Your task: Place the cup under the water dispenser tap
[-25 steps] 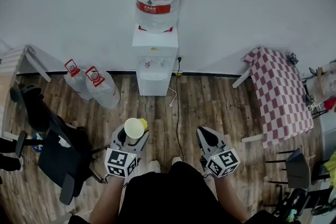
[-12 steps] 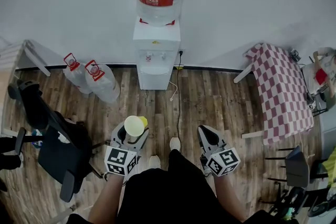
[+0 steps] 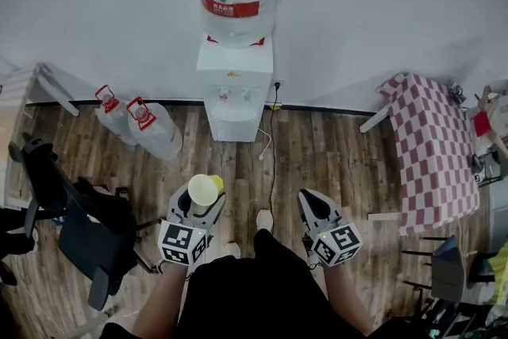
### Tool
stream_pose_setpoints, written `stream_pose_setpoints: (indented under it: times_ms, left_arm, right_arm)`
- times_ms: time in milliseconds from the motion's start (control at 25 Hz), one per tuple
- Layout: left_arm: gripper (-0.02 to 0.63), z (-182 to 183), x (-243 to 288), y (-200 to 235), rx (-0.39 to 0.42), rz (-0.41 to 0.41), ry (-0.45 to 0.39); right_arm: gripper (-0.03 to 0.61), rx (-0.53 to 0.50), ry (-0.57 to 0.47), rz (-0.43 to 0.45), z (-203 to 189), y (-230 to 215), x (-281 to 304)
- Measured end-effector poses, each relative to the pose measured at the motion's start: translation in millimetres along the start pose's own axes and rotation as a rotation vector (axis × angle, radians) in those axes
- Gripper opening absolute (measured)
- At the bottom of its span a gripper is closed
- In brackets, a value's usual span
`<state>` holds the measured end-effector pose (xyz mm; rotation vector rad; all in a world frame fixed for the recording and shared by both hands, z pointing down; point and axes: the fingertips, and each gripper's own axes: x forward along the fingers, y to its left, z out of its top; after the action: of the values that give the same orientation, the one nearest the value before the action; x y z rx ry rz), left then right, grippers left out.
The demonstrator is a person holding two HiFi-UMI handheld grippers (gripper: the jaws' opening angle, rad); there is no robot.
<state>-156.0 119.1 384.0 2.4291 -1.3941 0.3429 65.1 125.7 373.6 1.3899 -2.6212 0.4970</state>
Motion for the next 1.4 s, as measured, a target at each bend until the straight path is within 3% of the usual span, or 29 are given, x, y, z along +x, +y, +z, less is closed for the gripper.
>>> stream_pose_setpoints:
  times_ms: [280,560,960,1400]
  left_arm:
    - [0.314,33.5,59.6,-3.1,0.010,0.023,0.002]
    - [0.314,46.4,105.4,-13.9,-0.012,0.074,0.009]
    - [0.313,42.2,147.6,-17.3,-0.017,0.128,0.051]
    - [0.313,24.1,185.6,12.7,-0.037,0.137,0.099]
  right_arm:
    - [0.021,-0.040,0.001,0.094,31.4,-40.3,44.4]
    - [0.021,-0.053,0.031,0.192,35.9,-74.8,73.4]
    - [0.021,-0.045,0.063,0.257,31.7,-114.0,94.7]
    - [0.021,-0.017,0.120,0.289,15.2,-114.9,128.6]
